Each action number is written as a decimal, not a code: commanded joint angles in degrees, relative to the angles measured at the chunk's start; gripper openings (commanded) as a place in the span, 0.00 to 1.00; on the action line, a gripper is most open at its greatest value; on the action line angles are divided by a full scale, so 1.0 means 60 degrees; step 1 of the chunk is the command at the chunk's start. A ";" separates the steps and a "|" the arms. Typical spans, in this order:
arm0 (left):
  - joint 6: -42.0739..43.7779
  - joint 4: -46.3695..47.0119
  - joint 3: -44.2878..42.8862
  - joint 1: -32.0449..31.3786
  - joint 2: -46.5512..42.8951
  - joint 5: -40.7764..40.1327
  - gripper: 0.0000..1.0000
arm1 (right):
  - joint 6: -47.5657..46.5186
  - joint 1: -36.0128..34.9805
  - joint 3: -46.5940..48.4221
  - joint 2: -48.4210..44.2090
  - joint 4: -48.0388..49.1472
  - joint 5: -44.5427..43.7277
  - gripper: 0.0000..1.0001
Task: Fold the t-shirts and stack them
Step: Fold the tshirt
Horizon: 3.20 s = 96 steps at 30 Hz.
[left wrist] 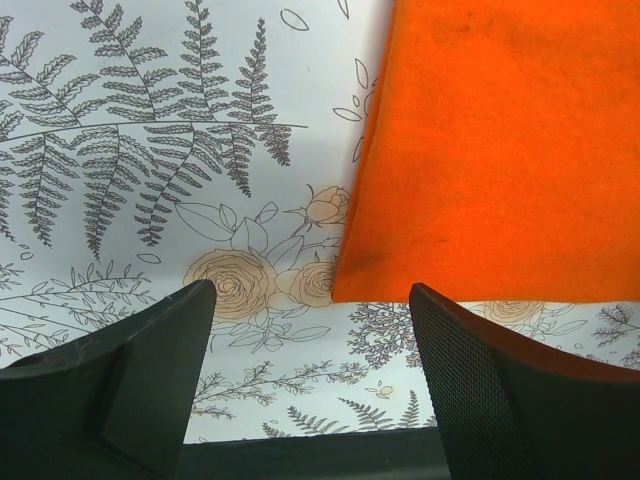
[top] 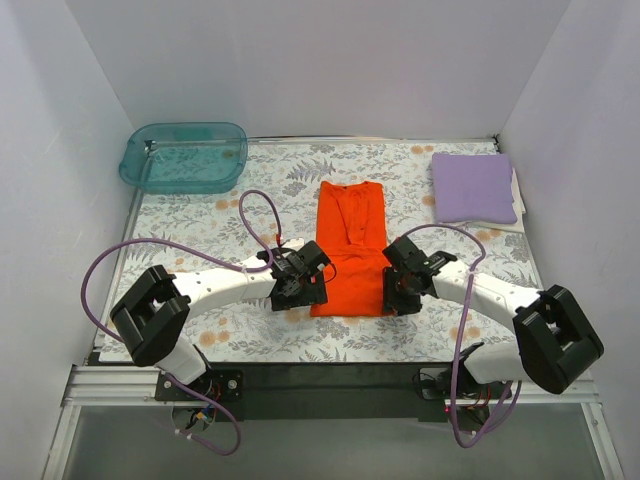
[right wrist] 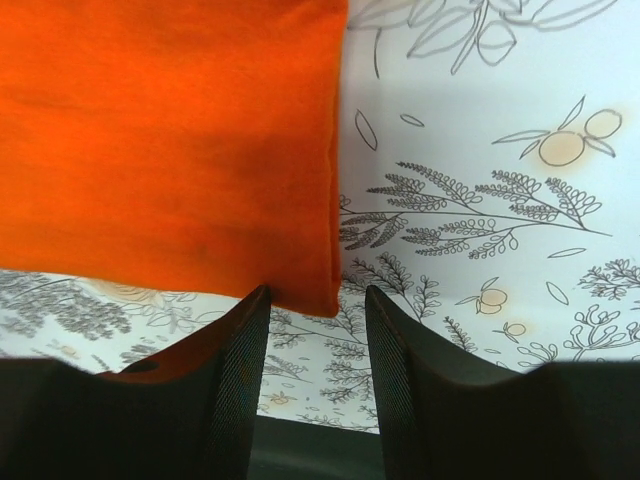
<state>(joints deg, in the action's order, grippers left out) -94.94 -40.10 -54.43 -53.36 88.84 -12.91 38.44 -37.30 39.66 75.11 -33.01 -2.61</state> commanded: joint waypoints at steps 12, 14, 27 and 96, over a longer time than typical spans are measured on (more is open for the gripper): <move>0.0032 0.0164 0.0196 0.0002 -0.0216 0.0144 0.73 | 0.0318 -0.0727 -0.0282 0.1207 0.0214 -0.0942 0.40; 0.0032 0.0237 0.0195 0.0002 -0.0158 0.0217 0.73 | 0.0245 -0.0727 -0.0282 0.1222 0.0200 -0.0927 0.36; 0.0032 0.0823 0.0049 0.0002 0.0853 0.0774 0.72 | -0.0283 -0.0727 -0.0384 0.1588 0.0361 -0.0415 0.01; 0.0340 -0.4538 -0.0728 -0.2237 -0.1518 0.4038 0.00 | -0.2245 -0.1210 0.0538 -0.1487 -0.4952 0.3848 0.01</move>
<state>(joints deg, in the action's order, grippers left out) -91.98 -58.30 -60.42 -64.79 84.51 4.43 27.94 -44.14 40.45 68.27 -49.41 16.43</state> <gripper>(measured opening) 0.040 0.013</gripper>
